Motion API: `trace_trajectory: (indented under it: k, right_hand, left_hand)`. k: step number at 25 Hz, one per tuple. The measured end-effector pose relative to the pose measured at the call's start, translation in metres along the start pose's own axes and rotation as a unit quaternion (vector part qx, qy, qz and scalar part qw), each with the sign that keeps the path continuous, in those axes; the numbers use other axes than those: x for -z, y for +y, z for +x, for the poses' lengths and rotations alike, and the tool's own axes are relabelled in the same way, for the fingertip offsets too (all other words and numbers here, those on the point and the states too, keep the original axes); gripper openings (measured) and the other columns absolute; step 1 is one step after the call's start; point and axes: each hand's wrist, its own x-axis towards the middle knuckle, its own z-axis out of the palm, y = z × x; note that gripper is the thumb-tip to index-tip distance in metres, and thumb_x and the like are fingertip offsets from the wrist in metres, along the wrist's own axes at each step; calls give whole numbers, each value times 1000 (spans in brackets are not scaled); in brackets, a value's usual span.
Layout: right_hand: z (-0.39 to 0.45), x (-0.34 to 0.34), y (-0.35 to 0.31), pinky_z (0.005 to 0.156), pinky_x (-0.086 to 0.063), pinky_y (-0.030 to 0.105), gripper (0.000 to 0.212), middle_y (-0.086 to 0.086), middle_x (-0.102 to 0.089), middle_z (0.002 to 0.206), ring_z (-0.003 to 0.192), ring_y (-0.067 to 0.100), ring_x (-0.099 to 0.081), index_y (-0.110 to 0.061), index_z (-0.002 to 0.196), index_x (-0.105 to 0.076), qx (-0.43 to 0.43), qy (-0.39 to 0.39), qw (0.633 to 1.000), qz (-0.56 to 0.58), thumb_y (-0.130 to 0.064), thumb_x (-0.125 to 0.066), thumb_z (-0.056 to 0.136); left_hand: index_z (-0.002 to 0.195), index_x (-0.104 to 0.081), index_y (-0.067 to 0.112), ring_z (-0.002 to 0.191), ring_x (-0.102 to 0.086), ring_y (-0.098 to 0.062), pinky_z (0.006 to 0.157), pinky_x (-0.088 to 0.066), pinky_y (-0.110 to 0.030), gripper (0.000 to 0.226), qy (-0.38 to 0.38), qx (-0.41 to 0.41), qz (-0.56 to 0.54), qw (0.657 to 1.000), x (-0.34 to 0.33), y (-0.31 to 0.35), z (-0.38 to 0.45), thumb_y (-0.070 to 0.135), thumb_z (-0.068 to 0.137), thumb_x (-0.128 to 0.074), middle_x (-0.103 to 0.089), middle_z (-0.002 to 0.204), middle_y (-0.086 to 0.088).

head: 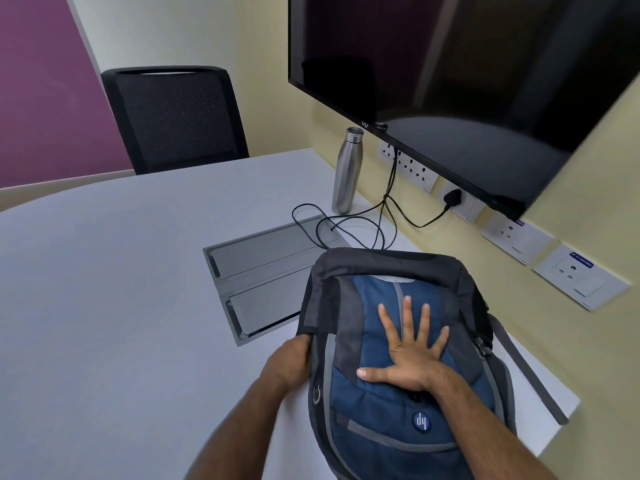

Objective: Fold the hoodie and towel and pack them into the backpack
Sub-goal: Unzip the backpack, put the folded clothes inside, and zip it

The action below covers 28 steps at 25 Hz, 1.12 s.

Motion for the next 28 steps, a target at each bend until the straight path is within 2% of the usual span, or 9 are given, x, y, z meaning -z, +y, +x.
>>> trace_trajectory:
  k: [5,11,15,21,24,28]
  right_hand:
    - [-1,1,-1,98,25,75,133,-1,70,123,116,35,62,-48,134,43,-3,-2,1000,0,-99,-47,50]
    - [-1,4,-2,99,24,75,136,-1,70,123,116,35,62,-47,136,42,-6,-3,1000,-3,-100,-46,46]
    - [-1,3,-3,99,24,74,136,-2,70,123,116,35,62,-48,135,42,-8,0,1000,-7,-100,-47,46]
    - [-1,2,-4,99,25,74,134,-2,71,122,117,36,61,-49,131,44,-13,6,1000,-14,-99,-48,49]
    - [-1,1,-4,99,25,75,134,-3,70,122,118,36,60,-49,132,44,-16,11,1000,-16,-100,-48,49]
    - [-2,-2,-7,100,24,75,134,-3,70,123,120,36,59,-48,133,43,-23,22,999,-19,-100,-47,49]
  left_hand:
    - [131,-52,25,112,-60,-24,100,-50,-38,31,6,-30,69,997,11,-4,-4,34,101,-49,-62,130,-3]
    - [132,-52,33,109,-62,-20,95,-54,-36,44,16,-23,134,991,26,-7,-13,12,94,-56,-65,125,3]
    - [127,-56,33,107,-62,-21,90,-54,-35,44,12,-32,189,981,27,-10,-21,7,92,-55,-64,121,2]
    - [111,-63,28,97,-60,-18,85,-53,-29,29,-23,-43,144,988,16,-29,-44,7,93,-54,-68,113,1]
    - [106,-66,24,94,-61,-19,80,-50,-31,29,-48,-66,139,987,19,-27,-55,3,89,-54,-69,104,0]
    - [103,-69,20,93,-62,-19,81,-51,-31,26,-81,-76,98,989,9,-26,-80,2,87,-58,-70,101,0]
